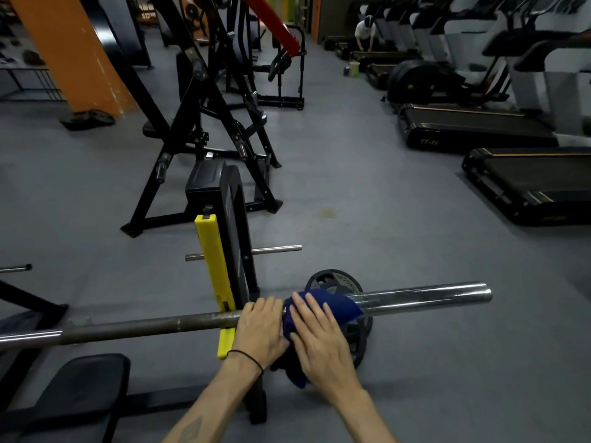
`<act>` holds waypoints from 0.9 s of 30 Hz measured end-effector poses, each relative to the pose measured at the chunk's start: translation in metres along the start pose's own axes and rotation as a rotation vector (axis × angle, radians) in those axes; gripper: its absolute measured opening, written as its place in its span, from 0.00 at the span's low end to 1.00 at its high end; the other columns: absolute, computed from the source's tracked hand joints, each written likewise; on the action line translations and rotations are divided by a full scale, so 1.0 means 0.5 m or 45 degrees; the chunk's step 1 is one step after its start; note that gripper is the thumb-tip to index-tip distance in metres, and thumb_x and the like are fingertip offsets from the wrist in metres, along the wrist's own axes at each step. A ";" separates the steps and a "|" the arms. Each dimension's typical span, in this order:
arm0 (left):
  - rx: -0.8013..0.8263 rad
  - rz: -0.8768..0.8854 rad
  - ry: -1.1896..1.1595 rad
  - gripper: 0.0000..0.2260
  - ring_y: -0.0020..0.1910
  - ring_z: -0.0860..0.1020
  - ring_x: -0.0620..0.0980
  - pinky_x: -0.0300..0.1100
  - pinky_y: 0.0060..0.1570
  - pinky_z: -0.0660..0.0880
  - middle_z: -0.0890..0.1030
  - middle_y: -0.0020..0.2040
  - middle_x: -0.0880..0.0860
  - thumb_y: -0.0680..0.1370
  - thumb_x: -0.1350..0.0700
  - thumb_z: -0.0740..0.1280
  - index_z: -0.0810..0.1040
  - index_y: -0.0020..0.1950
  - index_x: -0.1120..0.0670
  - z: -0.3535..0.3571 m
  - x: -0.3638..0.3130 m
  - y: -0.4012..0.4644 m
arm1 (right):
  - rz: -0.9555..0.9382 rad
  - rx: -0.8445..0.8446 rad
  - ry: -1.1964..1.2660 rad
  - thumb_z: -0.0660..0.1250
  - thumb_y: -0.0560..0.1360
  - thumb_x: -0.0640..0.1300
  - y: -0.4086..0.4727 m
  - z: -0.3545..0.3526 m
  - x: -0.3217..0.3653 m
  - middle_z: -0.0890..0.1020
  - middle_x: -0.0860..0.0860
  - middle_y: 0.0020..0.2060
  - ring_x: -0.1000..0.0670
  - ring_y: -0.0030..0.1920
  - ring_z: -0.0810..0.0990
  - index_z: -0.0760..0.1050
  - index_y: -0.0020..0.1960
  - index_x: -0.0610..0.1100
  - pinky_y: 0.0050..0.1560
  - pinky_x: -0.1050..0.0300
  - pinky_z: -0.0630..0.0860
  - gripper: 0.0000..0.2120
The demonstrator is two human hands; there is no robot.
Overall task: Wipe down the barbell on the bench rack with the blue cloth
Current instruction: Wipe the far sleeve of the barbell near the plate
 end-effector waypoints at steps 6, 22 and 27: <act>-0.005 -0.034 0.003 0.17 0.35 0.74 0.51 0.47 0.36 0.72 0.75 0.37 0.48 0.65 0.38 0.63 0.75 0.42 0.51 -0.001 0.000 0.003 | 0.444 -0.227 0.216 0.52 0.87 0.53 -0.028 -0.009 -0.061 0.63 0.51 0.82 0.49 0.82 0.57 0.63 0.81 0.41 0.77 0.42 0.59 0.27; -0.064 0.034 0.093 0.17 0.35 0.74 0.52 0.47 0.37 0.72 0.75 0.38 0.50 0.69 0.39 0.60 0.77 0.44 0.52 0.008 -0.005 0.005 | 0.068 0.038 -0.034 0.61 0.83 0.54 -0.009 -0.001 -0.018 0.57 0.49 0.83 0.47 0.83 0.53 0.58 0.83 0.43 0.78 0.42 0.57 0.33; -0.051 0.070 0.103 0.19 0.34 0.73 0.51 0.47 0.36 0.71 0.75 0.37 0.49 0.70 0.36 0.63 0.75 0.44 0.51 0.011 -0.004 0.009 | 0.336 -0.057 -0.016 0.59 0.83 0.55 -0.018 -0.019 -0.077 0.62 0.49 0.81 0.48 0.83 0.55 0.62 0.81 0.42 0.78 0.42 0.58 0.31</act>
Point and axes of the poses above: each hand's wrist, its own y-axis towards the middle knuckle, its own z-axis out of the palm, x = y × z, the point moved 7 cm from there along y, towards the middle knuckle
